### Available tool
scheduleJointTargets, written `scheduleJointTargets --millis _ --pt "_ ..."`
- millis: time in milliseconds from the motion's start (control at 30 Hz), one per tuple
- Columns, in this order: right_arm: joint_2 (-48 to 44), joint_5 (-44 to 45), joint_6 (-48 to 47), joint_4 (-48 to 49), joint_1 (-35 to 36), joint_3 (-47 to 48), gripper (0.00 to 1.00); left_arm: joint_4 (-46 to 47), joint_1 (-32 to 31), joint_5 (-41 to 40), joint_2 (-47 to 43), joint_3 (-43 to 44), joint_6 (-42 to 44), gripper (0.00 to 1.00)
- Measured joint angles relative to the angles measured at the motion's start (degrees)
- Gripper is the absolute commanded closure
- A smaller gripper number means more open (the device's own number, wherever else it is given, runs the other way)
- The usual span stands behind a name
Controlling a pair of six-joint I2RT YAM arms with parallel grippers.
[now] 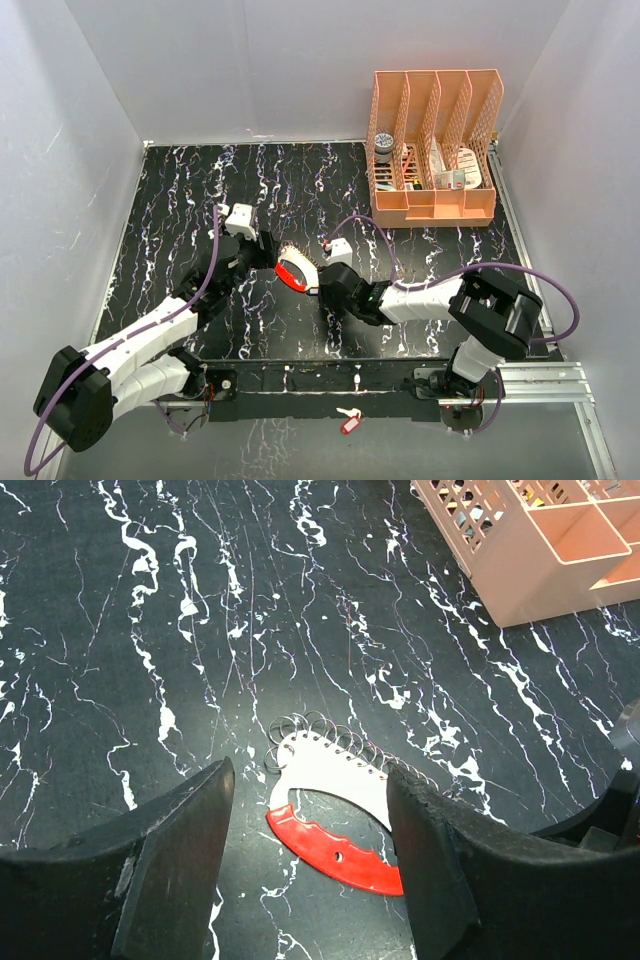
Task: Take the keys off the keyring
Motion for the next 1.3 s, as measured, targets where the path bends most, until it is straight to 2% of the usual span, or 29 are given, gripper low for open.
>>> scheduleJointTargets --millis 267,467,567,733,1033,1100,1167,1300 --pt "0.0 0.8 -0.1 0.0 -0.3 0.0 0.75 0.3 0.0 0.2 0.0 0.0 0.0 0.39" --pt "0.0 0.8 -0.4 0.0 -0.4 0.0 0.95 0.3 0.0 0.2 0.0 0.0 0.0 0.39" --pt "0.0 0.8 -0.4 0.0 -0.4 0.1 0.95 0.3 0.0 0.2 0.0 0.0 0.0 0.39" --pt "0.6 0.8 -0.4 0.0 -0.4 0.8 0.87 0.3 0.0 0.2 0.0 0.0 -0.1 0.4" --pt "3.5 0.8 -0.8 0.9 -0.4 3.1 0.85 0.3 0.0 0.2 0.0 -0.1 -0.3 0.4" --pt "3.8 0.9 -1.0 1.0 -0.4 3.4 0.88 0.3 0.0 0.2 0.0 -0.1 -0.2 0.4" --pt "3.9 1.2 -1.3 1.1 -0.4 3.4 1.0 0.3 0.0 0.2 0.0 -0.1 -0.2 0.4" --pt "4.2 2.3 -1.8 1.1 -0.4 3.8 1.0 0.3 0.0 0.2 0.0 -0.1 -0.3 0.4"
